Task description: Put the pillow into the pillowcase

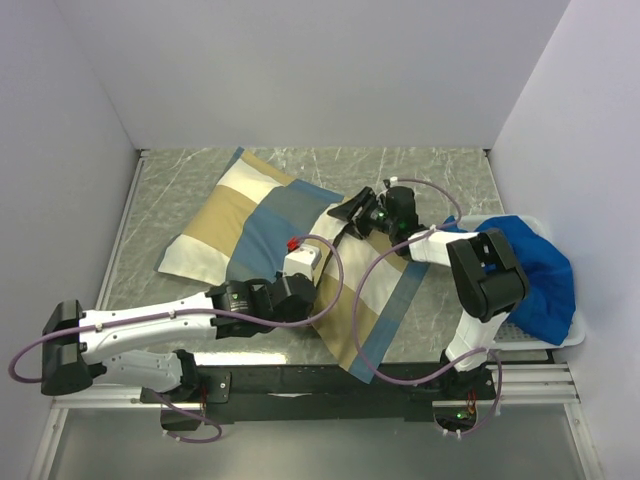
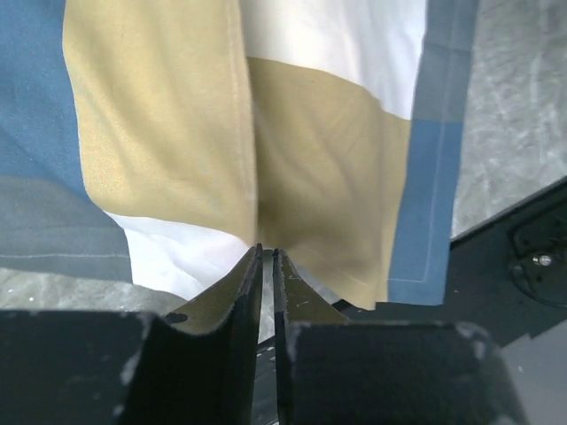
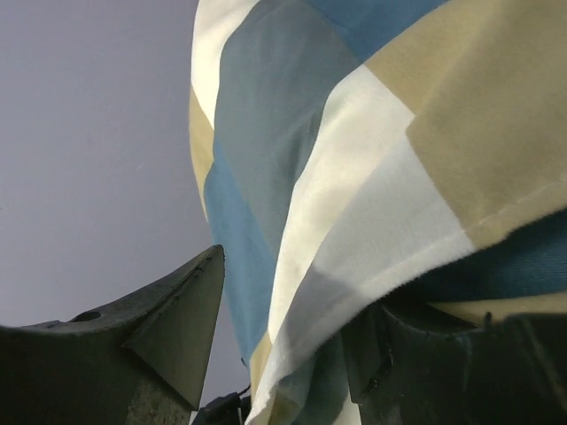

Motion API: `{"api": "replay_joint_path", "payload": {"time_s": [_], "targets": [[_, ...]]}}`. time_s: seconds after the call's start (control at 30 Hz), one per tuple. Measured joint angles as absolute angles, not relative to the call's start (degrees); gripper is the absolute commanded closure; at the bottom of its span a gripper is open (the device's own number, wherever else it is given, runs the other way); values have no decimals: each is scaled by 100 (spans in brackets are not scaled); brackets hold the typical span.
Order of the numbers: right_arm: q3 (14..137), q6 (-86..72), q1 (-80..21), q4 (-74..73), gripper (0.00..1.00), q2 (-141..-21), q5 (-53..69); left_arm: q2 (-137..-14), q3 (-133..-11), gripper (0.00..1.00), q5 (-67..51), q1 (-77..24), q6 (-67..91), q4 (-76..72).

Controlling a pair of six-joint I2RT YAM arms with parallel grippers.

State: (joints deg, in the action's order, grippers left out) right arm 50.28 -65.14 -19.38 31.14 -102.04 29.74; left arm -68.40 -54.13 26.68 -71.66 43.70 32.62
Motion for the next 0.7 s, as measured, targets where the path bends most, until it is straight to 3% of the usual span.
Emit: {"api": "replay_joint_path", "payload": {"time_s": [0.13,0.33,0.4,0.43,0.5,0.7], "targets": [[5028,-6643,-2182,3253,39,-10204,2961,-6775,-5288,95,2659,-7181,4335,3124],[5048,-6796,-2499,3524,39,-10342,3017,-6910,-5122,92,2561,-7183,4311,2945],[5048,-6840,-2521,3566,39,-10436,3013,-6908,-5009,70,2528,-7183,4316,2869],[5041,-6842,-2523,3551,39,-10442,2987,-6912,-4980,46,2528,-7183,4311,2858],[4998,-6803,-2528,3557,39,-10407,2950,-6928,-4974,34,2552,-7183,4342,2867],[4740,-6681,-2523,3544,39,-10160,2875,-7360,-5505,38,3151,-7124,4486,3284]]}}
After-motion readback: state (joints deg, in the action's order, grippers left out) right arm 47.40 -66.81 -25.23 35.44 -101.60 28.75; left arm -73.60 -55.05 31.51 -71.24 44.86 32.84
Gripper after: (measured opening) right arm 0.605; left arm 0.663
